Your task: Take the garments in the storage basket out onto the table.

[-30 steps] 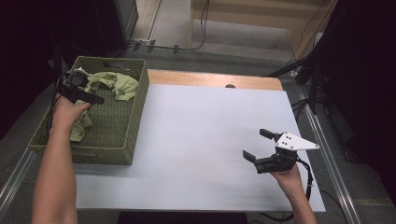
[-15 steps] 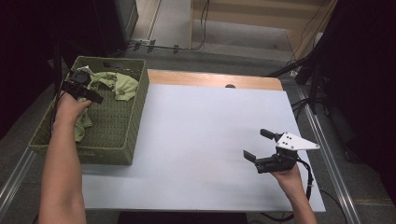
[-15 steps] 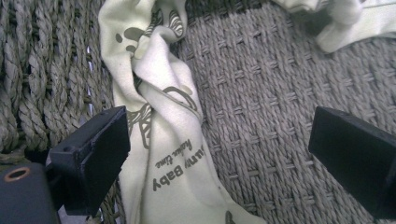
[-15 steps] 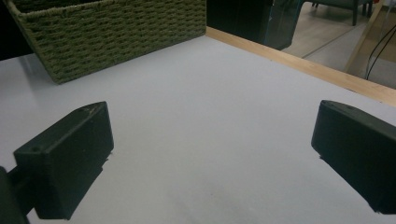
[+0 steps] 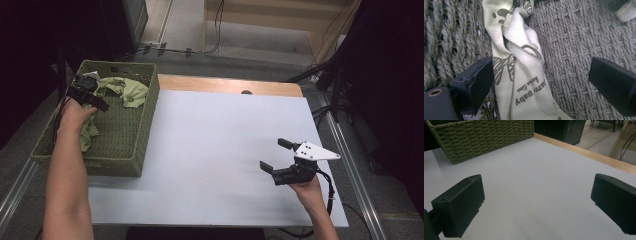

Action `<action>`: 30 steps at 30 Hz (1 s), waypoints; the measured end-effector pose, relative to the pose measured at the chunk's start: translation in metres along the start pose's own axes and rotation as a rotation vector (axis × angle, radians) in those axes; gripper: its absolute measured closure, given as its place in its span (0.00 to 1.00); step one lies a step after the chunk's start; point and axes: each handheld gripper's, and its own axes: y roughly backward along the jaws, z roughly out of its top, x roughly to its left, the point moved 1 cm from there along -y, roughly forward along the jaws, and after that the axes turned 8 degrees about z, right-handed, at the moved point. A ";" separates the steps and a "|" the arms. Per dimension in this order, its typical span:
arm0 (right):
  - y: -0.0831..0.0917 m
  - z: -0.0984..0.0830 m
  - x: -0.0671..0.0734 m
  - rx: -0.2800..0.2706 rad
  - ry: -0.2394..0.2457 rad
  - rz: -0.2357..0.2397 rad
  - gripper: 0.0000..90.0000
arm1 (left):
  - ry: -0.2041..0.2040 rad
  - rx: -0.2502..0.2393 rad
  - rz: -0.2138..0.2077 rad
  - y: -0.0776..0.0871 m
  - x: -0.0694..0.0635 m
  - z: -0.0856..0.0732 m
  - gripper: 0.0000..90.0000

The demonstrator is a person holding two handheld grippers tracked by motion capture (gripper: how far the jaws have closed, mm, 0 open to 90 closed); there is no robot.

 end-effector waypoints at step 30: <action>-0.007 -0.003 0.000 0.021 -0.013 0.002 0.00 | -0.147 0.152 0.121 -0.026 -0.013 0.006 0.26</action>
